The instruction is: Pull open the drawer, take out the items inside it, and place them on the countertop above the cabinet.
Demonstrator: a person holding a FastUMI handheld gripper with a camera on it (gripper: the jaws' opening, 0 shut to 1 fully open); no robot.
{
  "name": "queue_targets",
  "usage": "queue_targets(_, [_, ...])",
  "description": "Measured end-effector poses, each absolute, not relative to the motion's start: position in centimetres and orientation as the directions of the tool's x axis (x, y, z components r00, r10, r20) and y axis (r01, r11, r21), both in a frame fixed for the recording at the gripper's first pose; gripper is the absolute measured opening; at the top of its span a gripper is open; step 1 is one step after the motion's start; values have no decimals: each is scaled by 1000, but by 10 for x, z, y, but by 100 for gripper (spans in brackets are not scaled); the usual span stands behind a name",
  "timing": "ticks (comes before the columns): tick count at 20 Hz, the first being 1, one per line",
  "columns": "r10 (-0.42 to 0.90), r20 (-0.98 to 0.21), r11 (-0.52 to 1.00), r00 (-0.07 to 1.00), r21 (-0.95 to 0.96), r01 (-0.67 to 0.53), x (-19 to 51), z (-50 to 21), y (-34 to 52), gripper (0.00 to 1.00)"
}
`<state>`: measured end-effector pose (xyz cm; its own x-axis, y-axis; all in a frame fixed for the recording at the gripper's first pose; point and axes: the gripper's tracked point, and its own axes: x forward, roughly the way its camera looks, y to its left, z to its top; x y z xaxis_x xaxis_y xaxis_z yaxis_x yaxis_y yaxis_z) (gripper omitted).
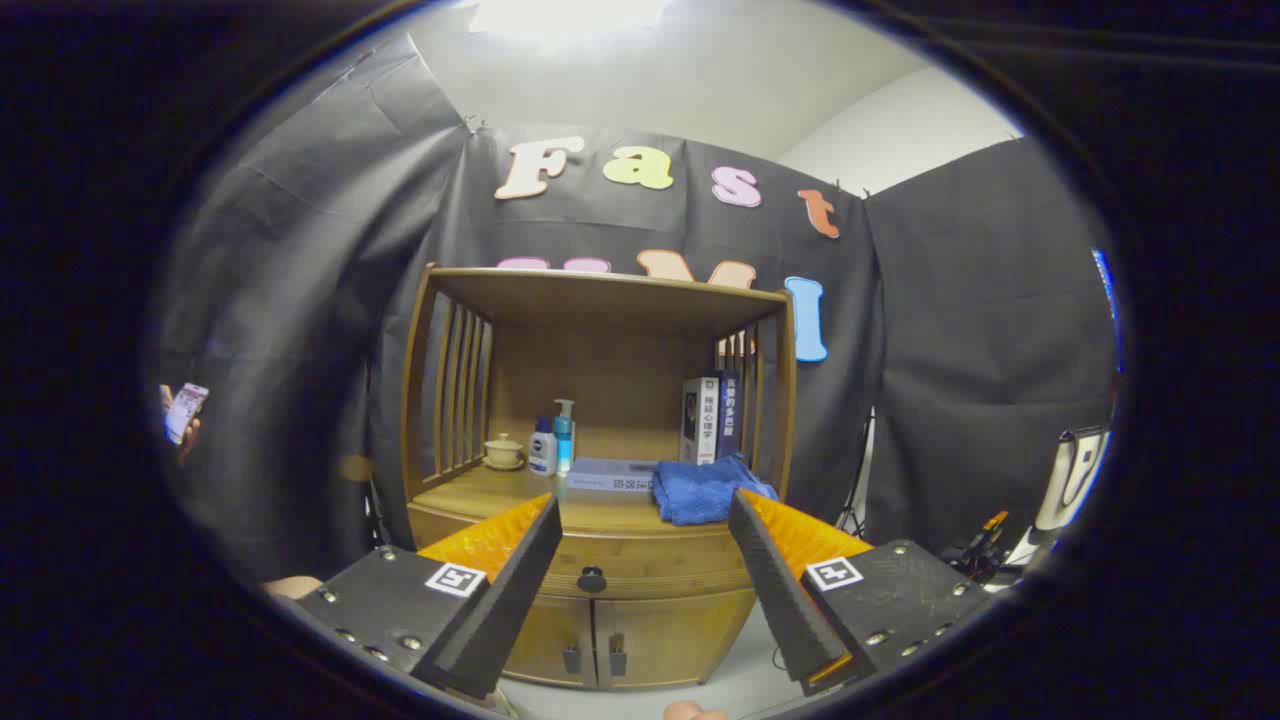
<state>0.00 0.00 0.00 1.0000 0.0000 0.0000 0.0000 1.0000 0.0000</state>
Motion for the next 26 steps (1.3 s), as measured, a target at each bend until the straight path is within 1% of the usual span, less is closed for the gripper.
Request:
queue_targets(7, [16, -13, 1000, 1000, 10, -16, 5, -5, 5, 100])
queue_targets(20, [-13, -36, 1000, 999, 9, 14, 4, -16, -7, 100])
queue_targets(26, [-1, -49, 1000, 999, 8, 1, 8, -24, -2, 100])
